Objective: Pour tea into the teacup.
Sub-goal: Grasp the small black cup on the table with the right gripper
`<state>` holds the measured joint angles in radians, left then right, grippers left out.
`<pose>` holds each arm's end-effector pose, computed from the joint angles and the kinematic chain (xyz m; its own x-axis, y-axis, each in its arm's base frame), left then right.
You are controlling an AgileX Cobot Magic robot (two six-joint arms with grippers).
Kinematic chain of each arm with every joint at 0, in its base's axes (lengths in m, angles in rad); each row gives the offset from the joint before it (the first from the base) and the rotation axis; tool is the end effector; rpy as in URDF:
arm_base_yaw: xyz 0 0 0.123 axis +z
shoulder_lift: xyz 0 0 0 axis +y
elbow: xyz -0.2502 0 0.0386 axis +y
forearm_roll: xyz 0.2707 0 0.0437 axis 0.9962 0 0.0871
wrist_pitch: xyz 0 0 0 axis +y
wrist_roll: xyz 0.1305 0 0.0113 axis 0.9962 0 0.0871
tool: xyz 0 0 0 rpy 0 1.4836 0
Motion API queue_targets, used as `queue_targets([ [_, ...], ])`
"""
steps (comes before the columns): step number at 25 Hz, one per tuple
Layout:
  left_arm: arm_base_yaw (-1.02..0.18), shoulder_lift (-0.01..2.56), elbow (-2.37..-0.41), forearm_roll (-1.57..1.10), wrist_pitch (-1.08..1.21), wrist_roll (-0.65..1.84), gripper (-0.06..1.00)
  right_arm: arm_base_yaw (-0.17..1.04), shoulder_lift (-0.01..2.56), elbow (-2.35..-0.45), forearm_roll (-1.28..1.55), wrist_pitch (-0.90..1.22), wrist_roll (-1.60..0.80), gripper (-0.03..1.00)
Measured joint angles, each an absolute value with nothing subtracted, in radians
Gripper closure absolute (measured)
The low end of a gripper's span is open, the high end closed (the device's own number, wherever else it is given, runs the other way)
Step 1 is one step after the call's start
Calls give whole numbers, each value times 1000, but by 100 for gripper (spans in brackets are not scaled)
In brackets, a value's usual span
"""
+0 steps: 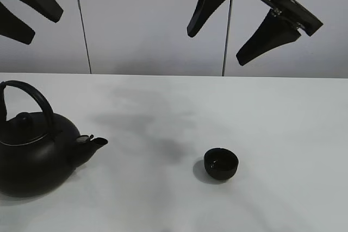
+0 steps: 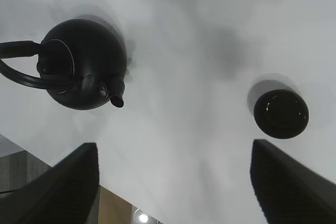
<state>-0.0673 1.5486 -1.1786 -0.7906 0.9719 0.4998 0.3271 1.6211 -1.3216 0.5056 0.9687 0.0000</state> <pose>0.3448 -0.1004 0.2231 -0.8873 0.0452 -0.4590 0.3129 0.7901 -0.5270 0.3385 0.1701 0.2248 -0.9499 -0.0326 -0.3107 -0.1845 0.8613 0.4735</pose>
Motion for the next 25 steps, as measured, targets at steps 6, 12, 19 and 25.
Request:
queue_targets([
  [6, -67, 1549, -1179, -791, 972, 500, 49, 327, 1621, -1322, 506, 971, 0, 42],
  [12, -67, 1549, -1179, -791, 972, 500, 49, 327, 1621, -1322, 454, 1007, -114, 42],
  [19, -67, 1549, -1179, -791, 972, 500, 49, 328, 1621, -1322, 331, 1051, -174, 42],
  [25, -67, 1549, -1179, -791, 972, 500, 49, 385, 1627, -1322, 278, 1098, -236, 40],
])
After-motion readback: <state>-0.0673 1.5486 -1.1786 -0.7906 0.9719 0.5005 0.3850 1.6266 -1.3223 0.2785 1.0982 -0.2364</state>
